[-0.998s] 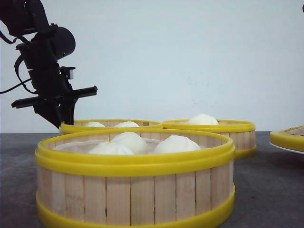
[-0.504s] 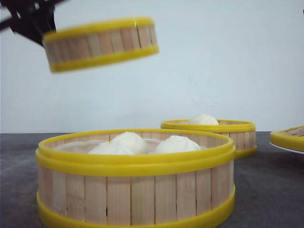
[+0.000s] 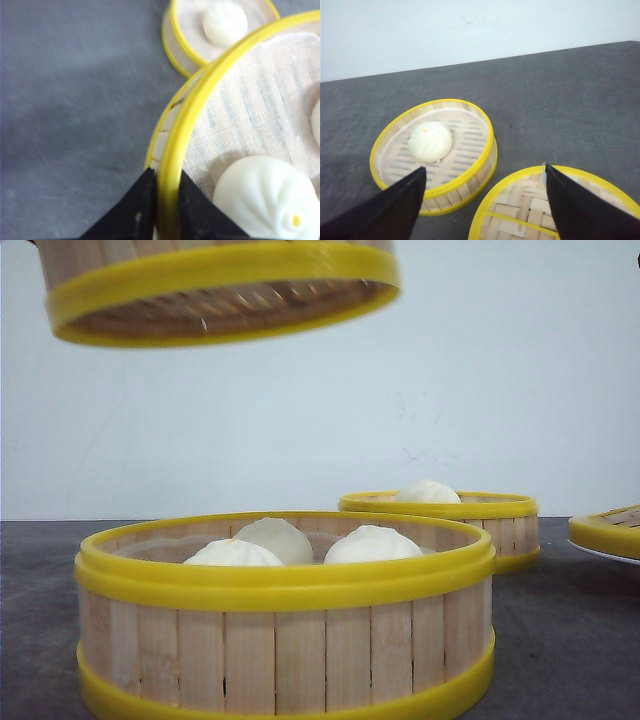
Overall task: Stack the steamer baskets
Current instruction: 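Lift the basket with the left gripper and lower it onto the nearest basket, then open the left gripper and withdraw it from the stack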
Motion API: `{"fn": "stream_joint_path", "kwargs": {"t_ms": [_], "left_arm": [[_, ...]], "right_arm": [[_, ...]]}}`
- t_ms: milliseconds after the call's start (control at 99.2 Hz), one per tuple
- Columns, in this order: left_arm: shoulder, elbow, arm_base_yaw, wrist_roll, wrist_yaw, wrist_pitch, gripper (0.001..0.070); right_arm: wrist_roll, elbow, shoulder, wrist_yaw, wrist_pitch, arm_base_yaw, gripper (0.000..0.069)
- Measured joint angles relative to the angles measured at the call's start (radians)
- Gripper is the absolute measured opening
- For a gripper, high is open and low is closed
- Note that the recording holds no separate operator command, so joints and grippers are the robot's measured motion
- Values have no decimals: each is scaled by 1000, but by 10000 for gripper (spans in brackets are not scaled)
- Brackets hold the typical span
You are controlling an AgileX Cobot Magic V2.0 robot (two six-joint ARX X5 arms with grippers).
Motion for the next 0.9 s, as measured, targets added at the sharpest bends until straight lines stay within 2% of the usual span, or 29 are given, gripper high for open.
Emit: {"fn": "stream_joint_path", "kwargs": {"t_ms": [323,494,635,898], "left_arm": [[3,-212,-105,-13,-24,163,26],[6,-284,-141,-34,-84,220,26],[21,-293,-161,-37,-112,224,26],[80,-293,-203,-58,-114,232,26]], "right_arm": [[0,0,0,0,0,0,469],[0,0,0,0,0,0,469],[0,0,0,0,0,0,469],[0,0,0,0,-2,0,469]]}}
